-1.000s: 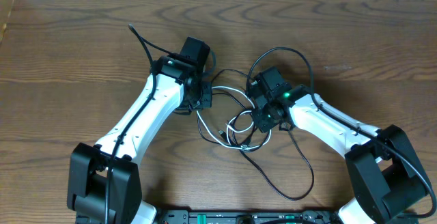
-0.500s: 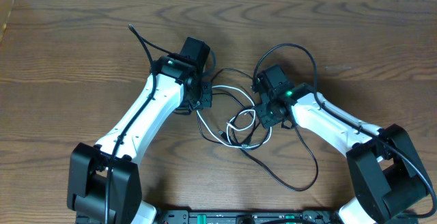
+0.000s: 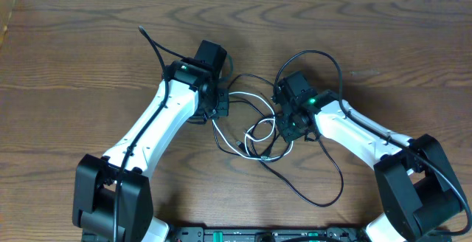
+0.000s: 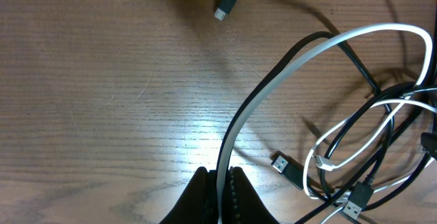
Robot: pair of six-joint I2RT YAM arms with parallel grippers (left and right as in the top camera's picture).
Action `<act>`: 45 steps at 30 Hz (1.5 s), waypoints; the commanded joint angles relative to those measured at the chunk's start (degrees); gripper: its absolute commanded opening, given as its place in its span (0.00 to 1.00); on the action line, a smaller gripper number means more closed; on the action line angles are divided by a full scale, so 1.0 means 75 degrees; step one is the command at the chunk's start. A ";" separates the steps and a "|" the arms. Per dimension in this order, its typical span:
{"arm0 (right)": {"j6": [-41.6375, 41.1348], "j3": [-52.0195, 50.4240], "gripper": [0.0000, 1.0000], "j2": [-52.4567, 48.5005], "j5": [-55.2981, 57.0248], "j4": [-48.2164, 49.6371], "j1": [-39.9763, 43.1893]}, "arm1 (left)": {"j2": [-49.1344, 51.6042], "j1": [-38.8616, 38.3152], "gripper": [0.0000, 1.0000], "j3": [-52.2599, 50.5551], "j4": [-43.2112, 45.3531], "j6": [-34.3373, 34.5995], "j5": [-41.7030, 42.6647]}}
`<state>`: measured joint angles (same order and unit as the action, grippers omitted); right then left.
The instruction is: Untangle cables
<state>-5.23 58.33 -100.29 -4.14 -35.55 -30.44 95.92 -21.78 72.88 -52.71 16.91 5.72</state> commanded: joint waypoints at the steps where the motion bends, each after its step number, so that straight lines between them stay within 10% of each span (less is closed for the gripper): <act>1: -0.0114 -0.0169 0.34 -0.0026 -0.0047 0.0029 0.0003 | 0.0000 0.0020 0.08 0.0038 -0.0055 0.0073 0.0015; 12: -0.0548 -0.0434 0.01 -0.0023 -0.0044 0.0382 0.0015 | 0.0000 0.0020 0.08 0.0038 -0.0052 0.0073 0.0012; 38: -0.2763 0.0245 0.01 0.1985 0.1821 -0.2463 0.3815 | 0.0000 0.0020 0.07 0.0038 -0.0052 0.0073 0.0012; 45: -0.2116 0.0245 0.04 0.1985 0.0096 -0.2238 0.4278 | 0.0000 0.0020 0.07 0.0038 -0.0050 0.0073 0.0032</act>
<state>-23.44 59.88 -85.36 5.21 -53.67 1.72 95.92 -21.76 72.88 -52.69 16.91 5.91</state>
